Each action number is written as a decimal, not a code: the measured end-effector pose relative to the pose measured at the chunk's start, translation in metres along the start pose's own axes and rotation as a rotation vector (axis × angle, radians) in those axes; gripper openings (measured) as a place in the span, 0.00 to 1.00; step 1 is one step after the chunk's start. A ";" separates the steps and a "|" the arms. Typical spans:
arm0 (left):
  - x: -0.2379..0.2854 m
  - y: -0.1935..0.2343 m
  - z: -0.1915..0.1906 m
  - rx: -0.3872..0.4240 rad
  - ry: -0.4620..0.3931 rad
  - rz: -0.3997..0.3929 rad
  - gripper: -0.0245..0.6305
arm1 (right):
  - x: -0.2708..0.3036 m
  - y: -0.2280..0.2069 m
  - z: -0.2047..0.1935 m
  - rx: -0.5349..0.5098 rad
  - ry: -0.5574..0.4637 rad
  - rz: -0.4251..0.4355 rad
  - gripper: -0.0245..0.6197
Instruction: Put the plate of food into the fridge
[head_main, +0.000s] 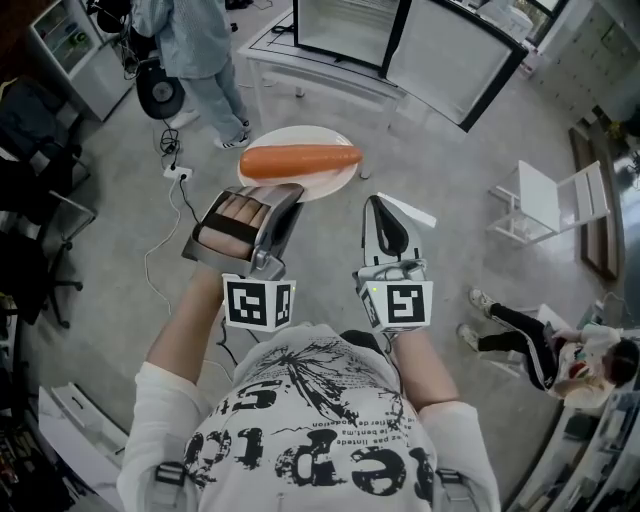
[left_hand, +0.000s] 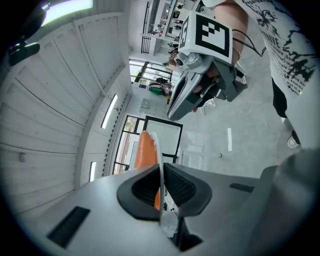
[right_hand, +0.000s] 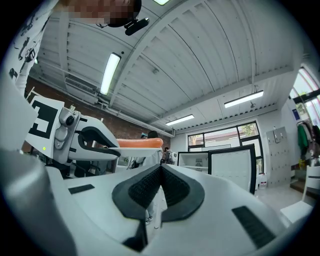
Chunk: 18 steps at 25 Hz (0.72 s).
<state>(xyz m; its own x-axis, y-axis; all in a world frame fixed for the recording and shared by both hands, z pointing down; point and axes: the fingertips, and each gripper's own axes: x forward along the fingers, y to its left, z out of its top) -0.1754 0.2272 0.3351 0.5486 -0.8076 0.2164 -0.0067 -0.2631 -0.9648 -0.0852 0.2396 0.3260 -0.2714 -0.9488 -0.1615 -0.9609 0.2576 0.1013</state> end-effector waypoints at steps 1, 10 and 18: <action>0.005 0.002 -0.006 -0.001 -0.001 -0.001 0.07 | 0.009 0.001 -0.001 -0.001 0.004 0.002 0.04; 0.064 0.014 -0.035 -0.013 0.009 -0.013 0.08 | 0.078 -0.026 -0.019 0.006 0.003 0.015 0.04; 0.151 0.043 -0.050 -0.054 0.079 0.022 0.08 | 0.165 -0.093 -0.031 0.052 -0.023 0.075 0.04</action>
<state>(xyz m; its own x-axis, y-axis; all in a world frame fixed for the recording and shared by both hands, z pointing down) -0.1344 0.0673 0.3341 0.4799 -0.8522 0.2087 -0.0645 -0.2715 -0.9603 -0.0392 0.0538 0.3200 -0.3436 -0.9220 -0.1783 -0.9391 0.3378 0.0630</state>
